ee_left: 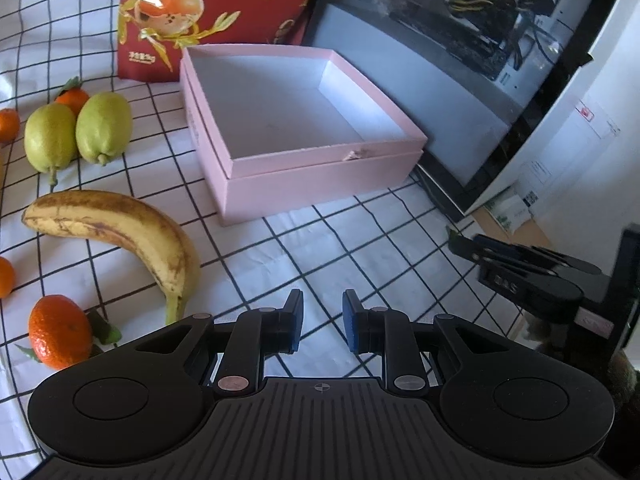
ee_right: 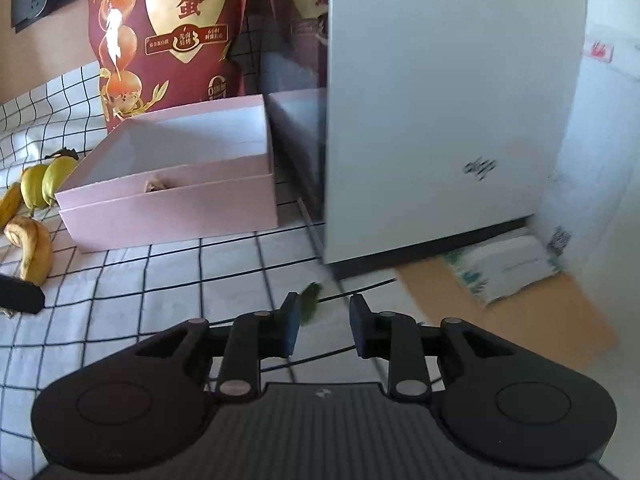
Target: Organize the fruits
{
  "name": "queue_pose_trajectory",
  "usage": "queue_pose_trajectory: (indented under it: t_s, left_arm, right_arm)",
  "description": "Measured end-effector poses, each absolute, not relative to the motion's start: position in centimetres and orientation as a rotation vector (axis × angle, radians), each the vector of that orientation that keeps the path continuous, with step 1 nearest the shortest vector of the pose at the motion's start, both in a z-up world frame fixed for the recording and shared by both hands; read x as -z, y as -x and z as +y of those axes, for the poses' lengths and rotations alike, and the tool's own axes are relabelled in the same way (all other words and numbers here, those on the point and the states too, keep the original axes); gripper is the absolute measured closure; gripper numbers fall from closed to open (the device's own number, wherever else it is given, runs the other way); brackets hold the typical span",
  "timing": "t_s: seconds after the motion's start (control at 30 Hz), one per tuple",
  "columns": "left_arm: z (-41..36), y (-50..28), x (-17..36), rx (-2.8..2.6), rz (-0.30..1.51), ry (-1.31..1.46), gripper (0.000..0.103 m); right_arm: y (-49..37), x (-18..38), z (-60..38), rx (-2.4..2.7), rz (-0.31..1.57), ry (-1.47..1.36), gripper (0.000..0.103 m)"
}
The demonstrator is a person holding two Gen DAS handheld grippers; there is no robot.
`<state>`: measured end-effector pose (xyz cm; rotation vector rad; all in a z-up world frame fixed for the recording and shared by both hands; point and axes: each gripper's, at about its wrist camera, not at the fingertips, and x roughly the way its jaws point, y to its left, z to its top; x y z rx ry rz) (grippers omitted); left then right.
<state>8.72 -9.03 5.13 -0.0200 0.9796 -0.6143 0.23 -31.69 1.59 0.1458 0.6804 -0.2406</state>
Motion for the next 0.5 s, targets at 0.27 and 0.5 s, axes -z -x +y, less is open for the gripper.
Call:
queue_pose_trajectory:
  t_s: [0.27, 0.5]
  left_arm:
    - [-9.4, -8.4, -5.2, 0.621, 0.986, -0.005, 0.079]
    - [-9.0, -8.4, -5.1, 0.611, 0.987, 0.001, 0.079]
  right_arm:
    - [-1.8, -1.0, -31.4, 0.277, 0.687, -0.135, 0.078]
    - [-0.2, -1.2, -33.4, 0.373, 0.667, -0.047, 0.096]
